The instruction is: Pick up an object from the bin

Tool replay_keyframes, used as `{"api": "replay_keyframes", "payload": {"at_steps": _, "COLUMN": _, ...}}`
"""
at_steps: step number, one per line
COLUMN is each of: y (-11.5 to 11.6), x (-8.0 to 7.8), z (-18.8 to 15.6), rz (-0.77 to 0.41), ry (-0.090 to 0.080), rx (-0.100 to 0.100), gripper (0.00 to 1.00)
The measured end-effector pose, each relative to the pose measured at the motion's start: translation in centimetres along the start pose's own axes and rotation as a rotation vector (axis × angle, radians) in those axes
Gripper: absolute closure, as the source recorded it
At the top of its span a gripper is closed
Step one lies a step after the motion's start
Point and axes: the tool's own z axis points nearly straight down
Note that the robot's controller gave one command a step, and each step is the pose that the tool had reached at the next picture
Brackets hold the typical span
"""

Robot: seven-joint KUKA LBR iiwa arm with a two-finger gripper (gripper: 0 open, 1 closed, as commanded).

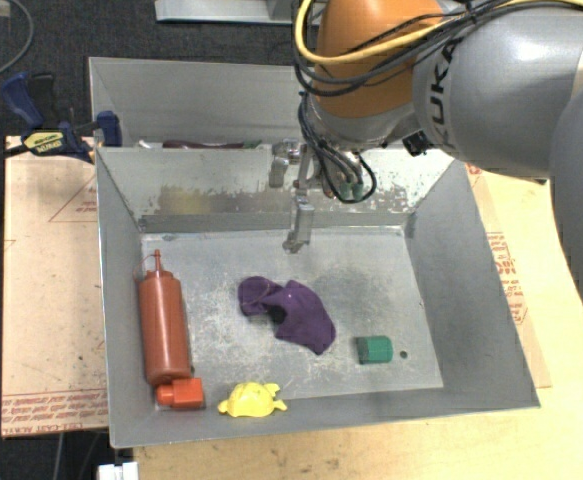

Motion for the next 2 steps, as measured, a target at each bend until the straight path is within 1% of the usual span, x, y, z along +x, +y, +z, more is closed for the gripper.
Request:
{"api": "replay_keyframes", "payload": {"at_steps": 1, "y": 0.0, "x": -0.1, "z": -0.5, "rz": 0.001, "ry": -0.008, "rx": -0.001, "gripper": 0.00}}
{"api": "replay_keyframes", "payload": {"at_steps": 2, "y": -0.8, "x": 1.2, "z": 3.9, "rz": -0.006, "ry": -0.013, "rx": -0.002, "gripper": 0.00}}
